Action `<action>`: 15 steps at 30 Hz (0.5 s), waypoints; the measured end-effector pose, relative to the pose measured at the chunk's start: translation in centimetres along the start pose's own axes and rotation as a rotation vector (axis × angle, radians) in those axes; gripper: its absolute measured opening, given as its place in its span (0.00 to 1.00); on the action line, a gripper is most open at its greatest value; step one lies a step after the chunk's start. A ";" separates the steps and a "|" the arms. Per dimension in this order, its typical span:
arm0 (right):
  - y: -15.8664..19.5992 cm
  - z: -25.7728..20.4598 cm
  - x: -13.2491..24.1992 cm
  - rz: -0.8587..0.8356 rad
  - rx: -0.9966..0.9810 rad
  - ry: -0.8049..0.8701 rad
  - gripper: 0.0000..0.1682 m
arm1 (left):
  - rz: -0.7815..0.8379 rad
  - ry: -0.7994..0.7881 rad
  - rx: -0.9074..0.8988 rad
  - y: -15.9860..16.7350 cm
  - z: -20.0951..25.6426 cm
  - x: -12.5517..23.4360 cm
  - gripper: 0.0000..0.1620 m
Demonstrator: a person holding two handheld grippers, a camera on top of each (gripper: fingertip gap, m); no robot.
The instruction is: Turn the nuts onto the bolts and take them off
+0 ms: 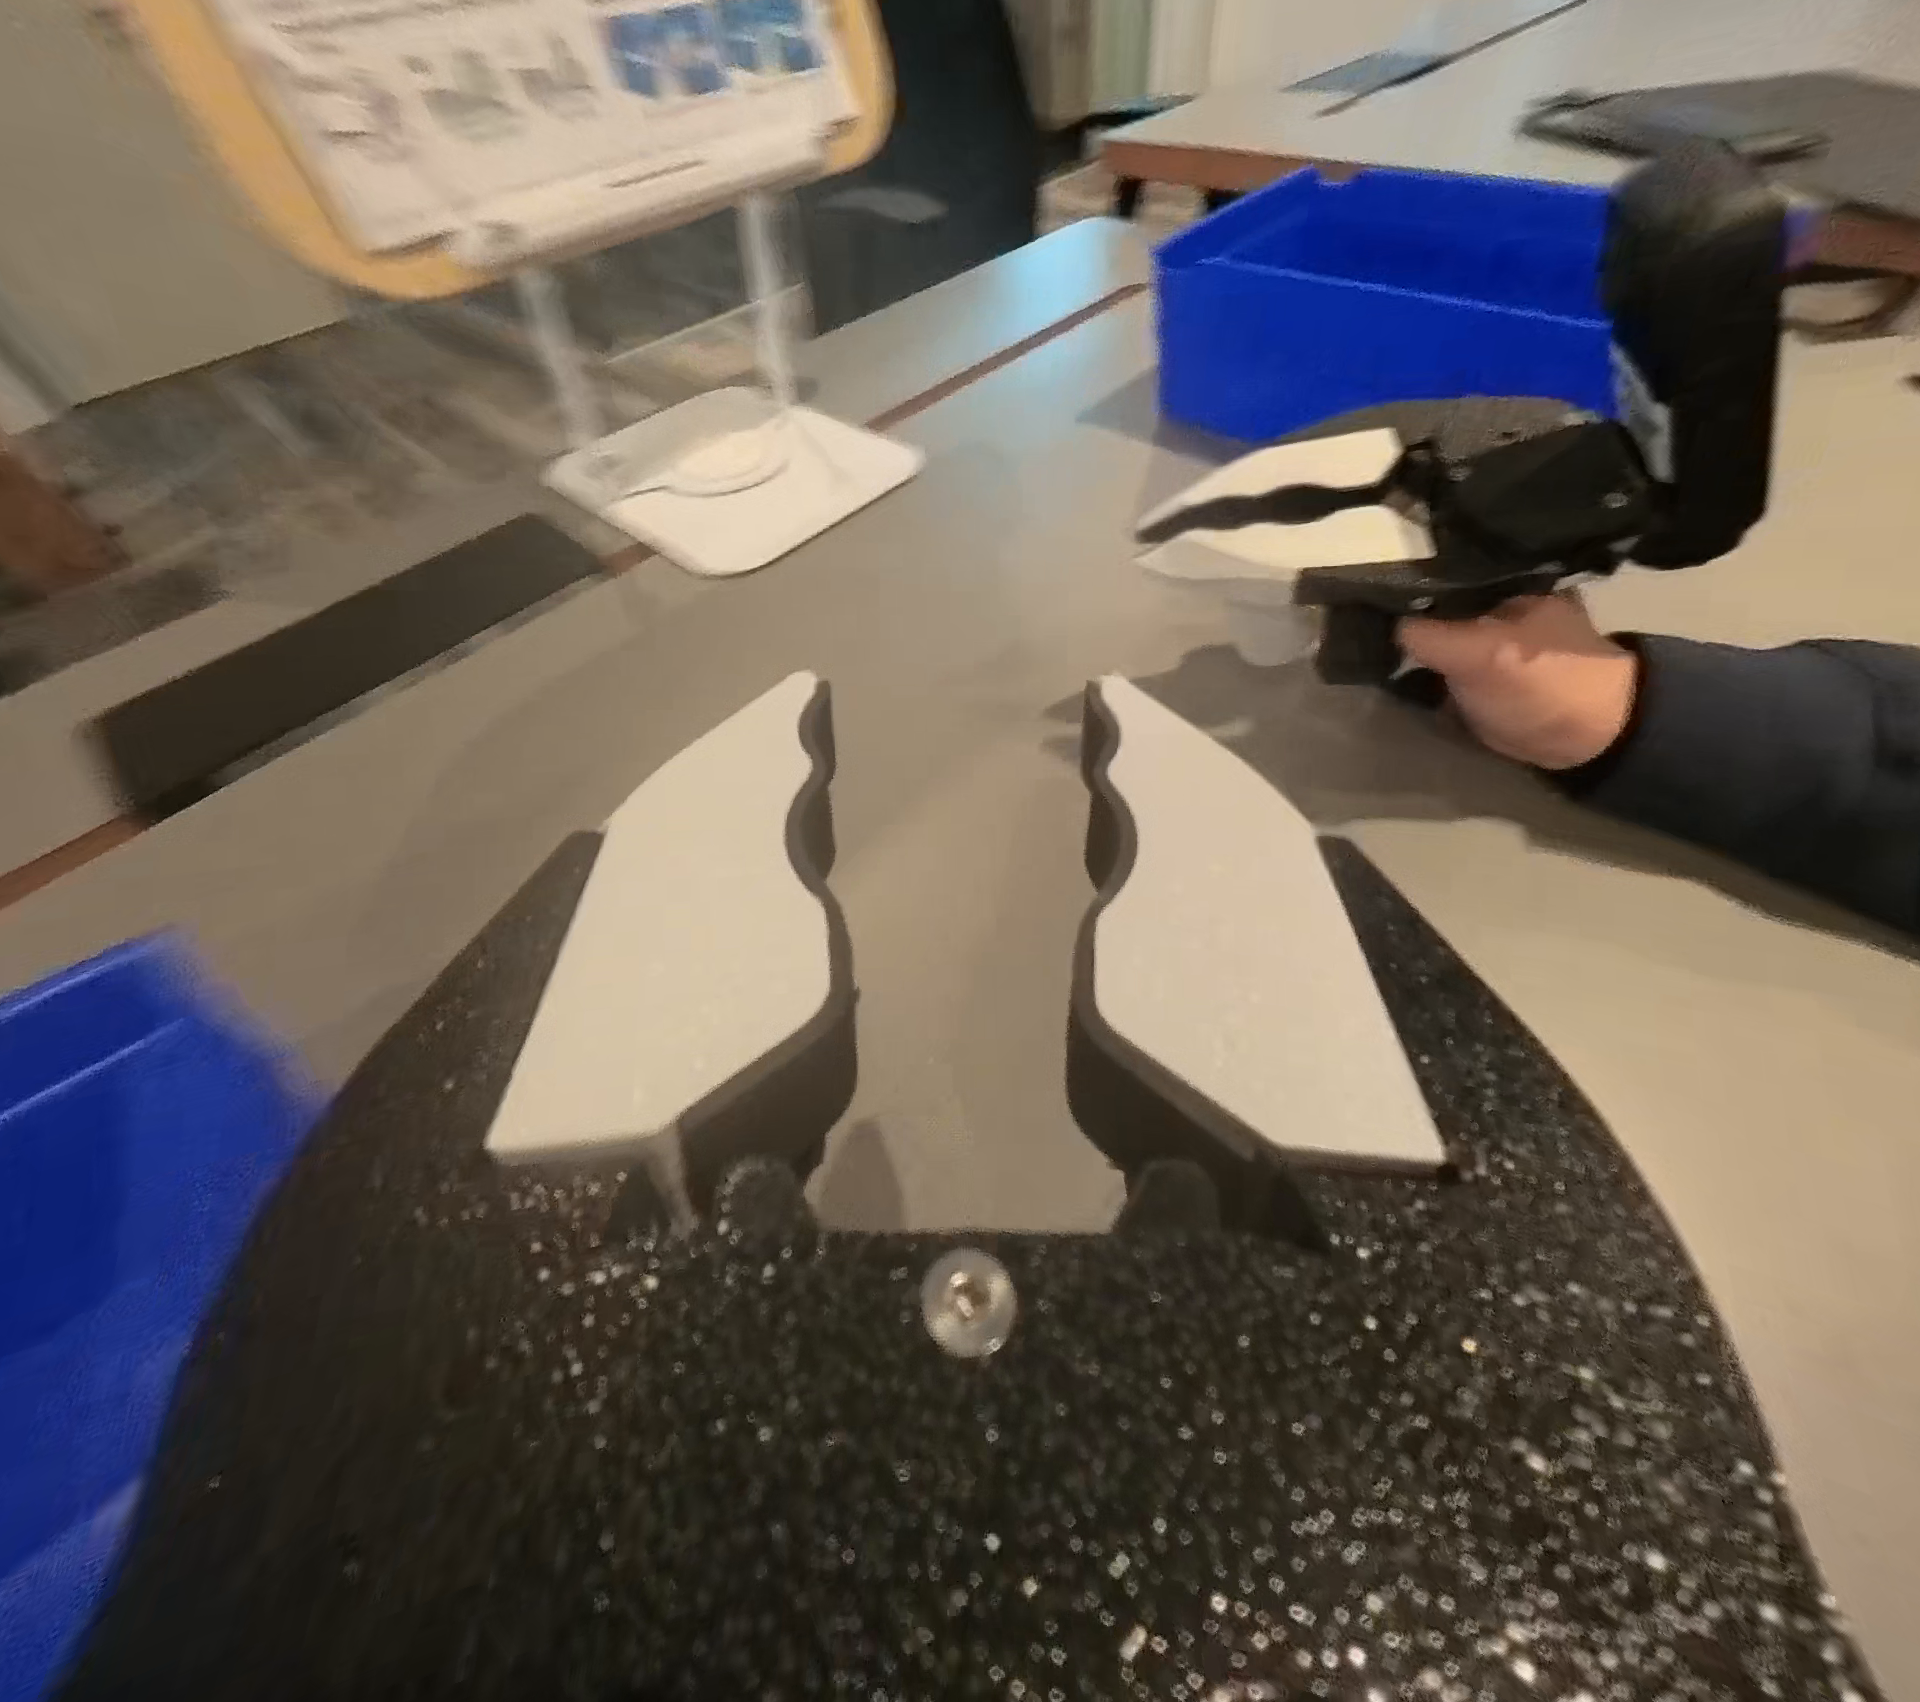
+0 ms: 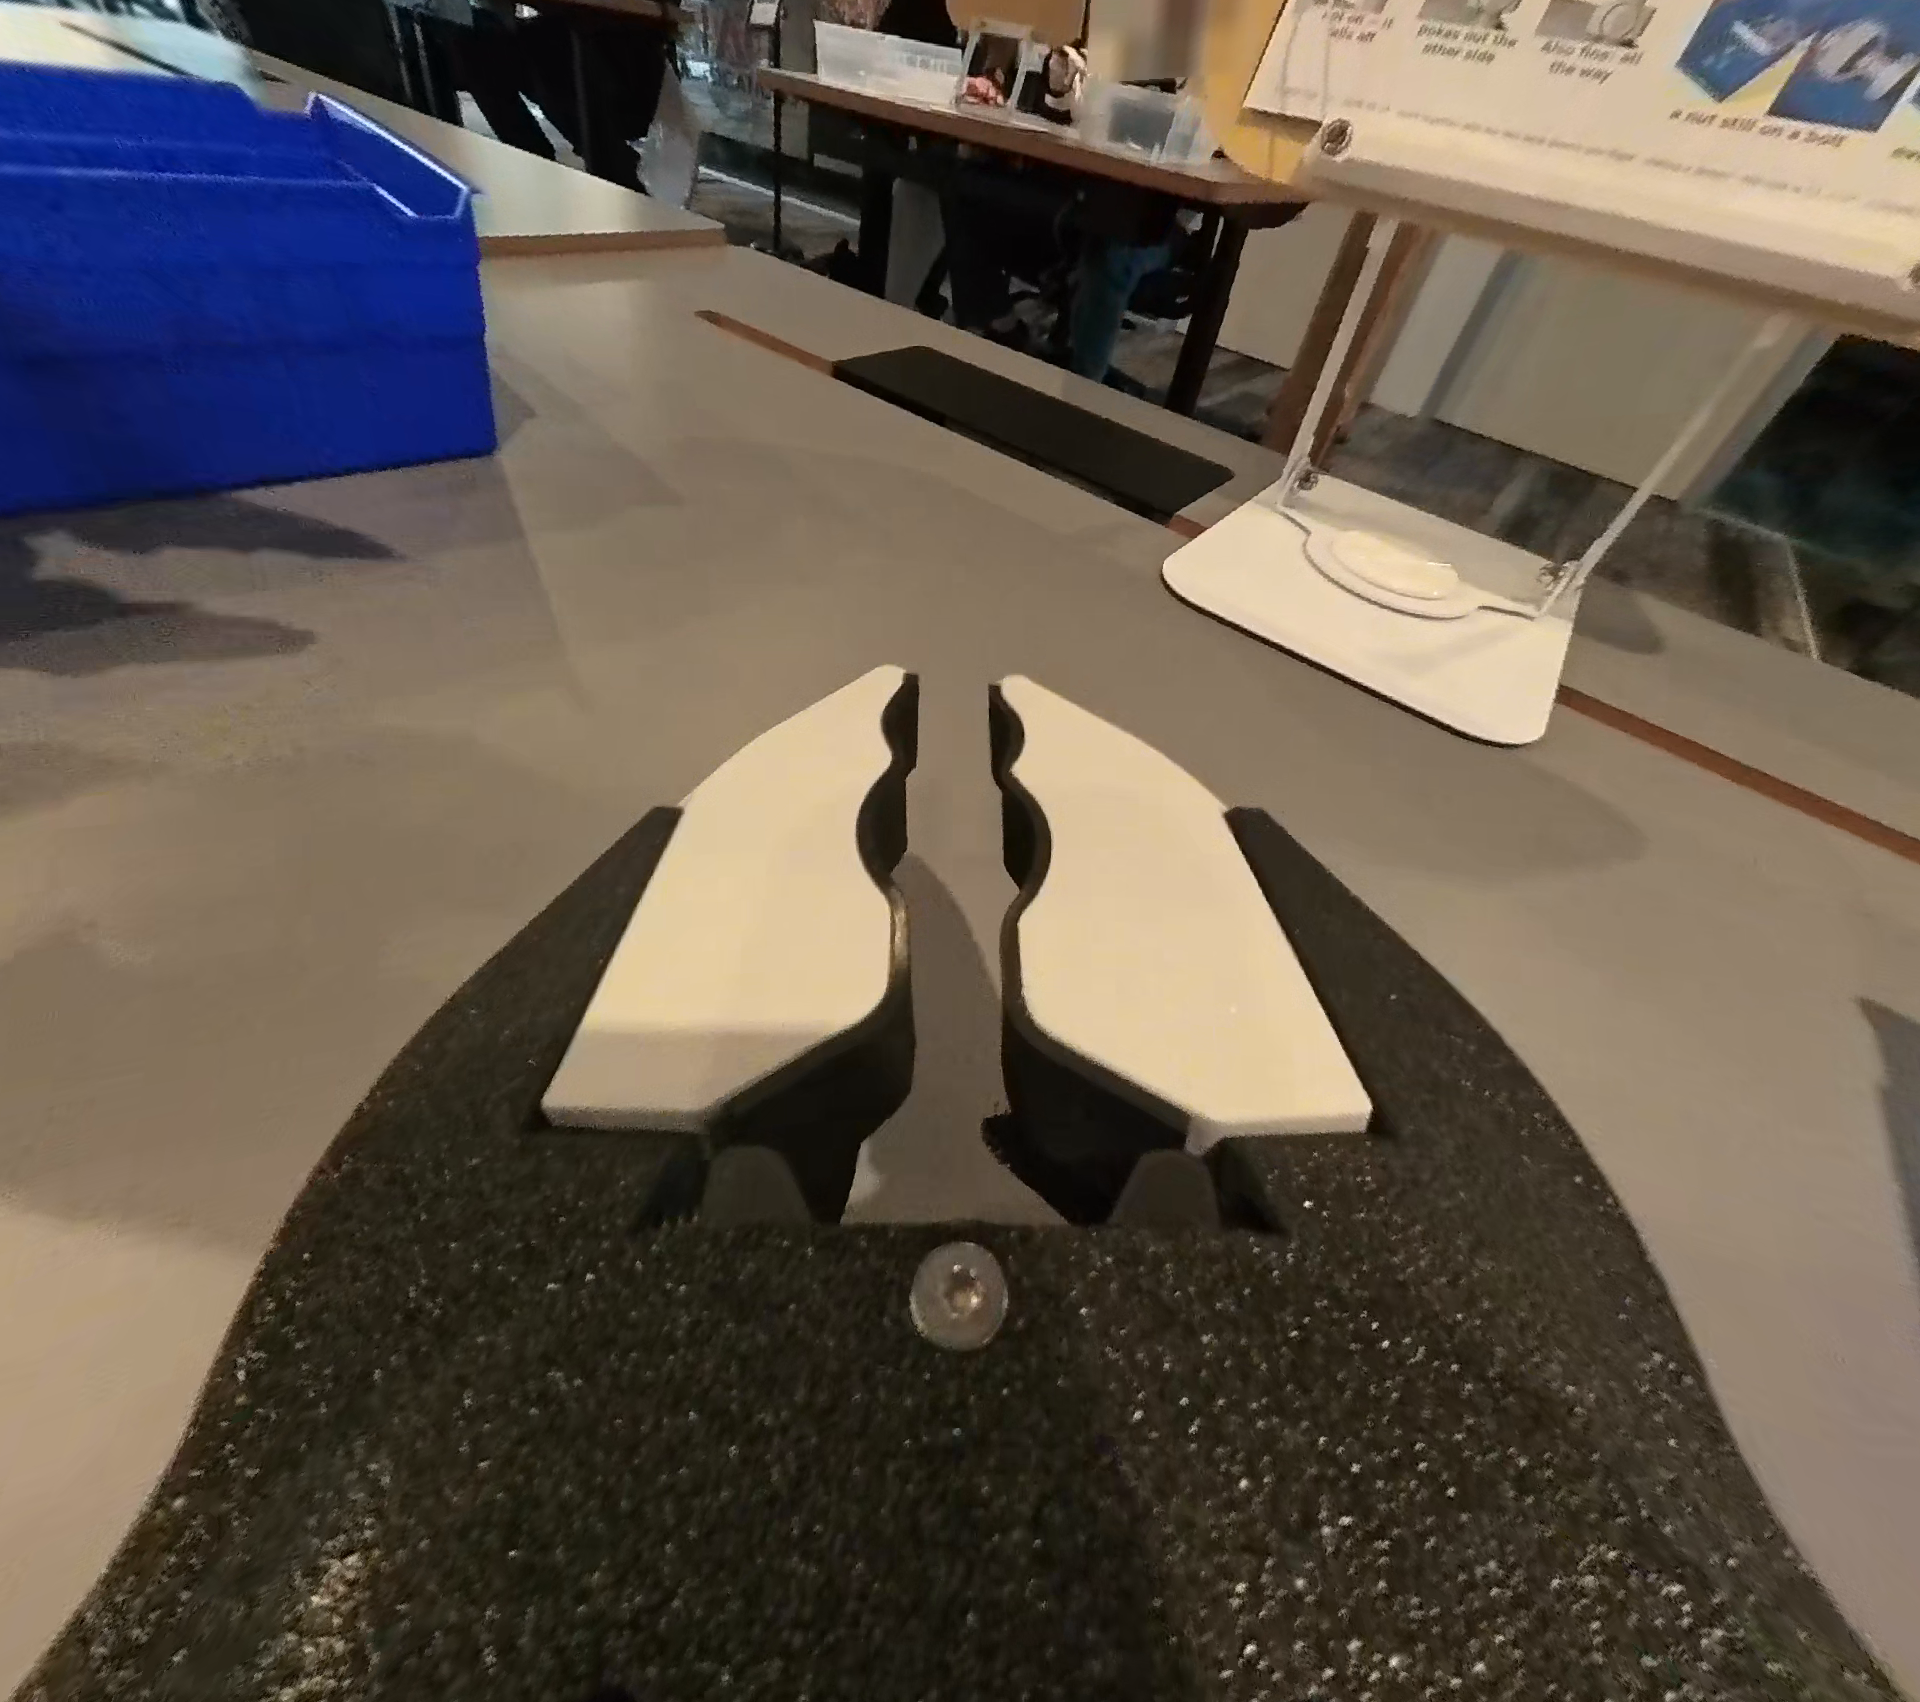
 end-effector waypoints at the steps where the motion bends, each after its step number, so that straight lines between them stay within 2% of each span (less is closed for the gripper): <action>1: 0.1 0.0 -0.1 0.001 -0.006 -0.006 0.07 | -0.023 -0.039 0.002 -0.4 -0.8 1.5 0.28; 7: 0.1 -0.3 -0.1 0.005 0.016 -0.016 0.06 | -0.179 -0.287 0.001 -1.3 -8.7 9.0 0.26; 11: 0.0 -0.7 -0.1 0.008 0.055 -0.032 0.06 | -0.374 -0.298 0.022 -0.1 -13.9 10.9 0.26; 15: 0.0 -1.2 -0.2 0.004 0.101 -0.050 0.05 | -0.590 -0.223 -0.037 1.6 -17.1 11.0 0.22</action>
Point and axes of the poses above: each gripper's, where its closed fingertips meet, x back along the fingers, y out of its underside, z = x × y across the jaws, the point moved 10 cm from there along x, back along the fingers, and after that the axes turned 4 degrees about y, right-handed, at the moved point
